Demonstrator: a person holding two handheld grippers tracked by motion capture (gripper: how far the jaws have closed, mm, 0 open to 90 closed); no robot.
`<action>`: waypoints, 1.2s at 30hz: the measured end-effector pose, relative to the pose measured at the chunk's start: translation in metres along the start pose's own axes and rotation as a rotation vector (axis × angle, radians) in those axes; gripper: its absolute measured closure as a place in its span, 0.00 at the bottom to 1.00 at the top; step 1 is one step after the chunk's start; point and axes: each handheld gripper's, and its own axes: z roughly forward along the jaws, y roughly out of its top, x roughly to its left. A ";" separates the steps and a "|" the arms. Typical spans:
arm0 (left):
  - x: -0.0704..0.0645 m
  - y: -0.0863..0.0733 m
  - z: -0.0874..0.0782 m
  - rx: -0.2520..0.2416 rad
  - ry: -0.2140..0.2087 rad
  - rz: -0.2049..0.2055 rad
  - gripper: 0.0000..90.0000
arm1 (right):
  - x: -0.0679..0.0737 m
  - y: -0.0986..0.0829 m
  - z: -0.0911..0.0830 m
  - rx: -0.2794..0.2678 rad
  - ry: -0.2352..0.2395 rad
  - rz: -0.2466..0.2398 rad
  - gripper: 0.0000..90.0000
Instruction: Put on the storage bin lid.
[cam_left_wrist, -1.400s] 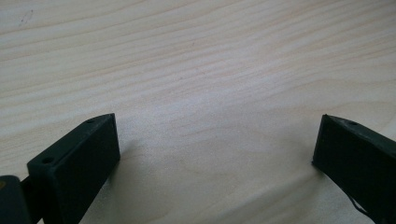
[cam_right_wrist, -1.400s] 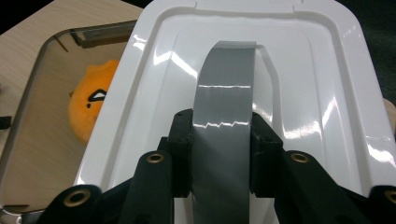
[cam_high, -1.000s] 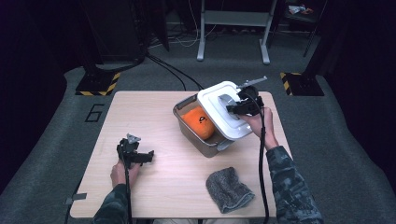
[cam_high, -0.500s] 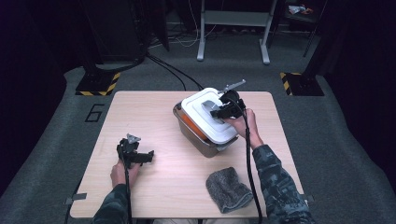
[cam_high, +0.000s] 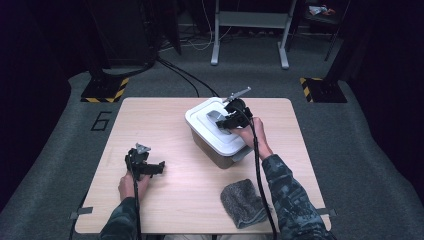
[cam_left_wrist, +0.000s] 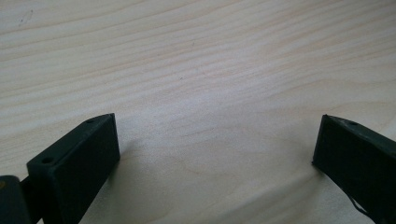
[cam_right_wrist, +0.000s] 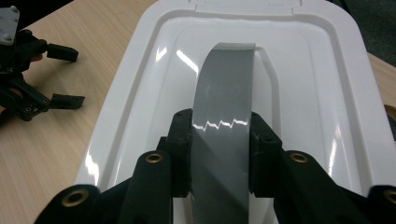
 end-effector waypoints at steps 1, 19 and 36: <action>0.000 0.000 0.000 0.000 -0.001 -0.001 0.00 | 0.000 0.000 0.001 -0.001 -0.004 -0.002 0.74; 0.000 0.000 -0.001 0.010 -0.006 -0.001 0.00 | 0.001 -0.006 0.005 -0.021 -0.024 0.006 0.57; -0.001 0.000 0.001 -0.008 -0.001 -0.012 0.00 | -0.009 -0.024 -0.060 -0.135 -0.118 0.034 0.16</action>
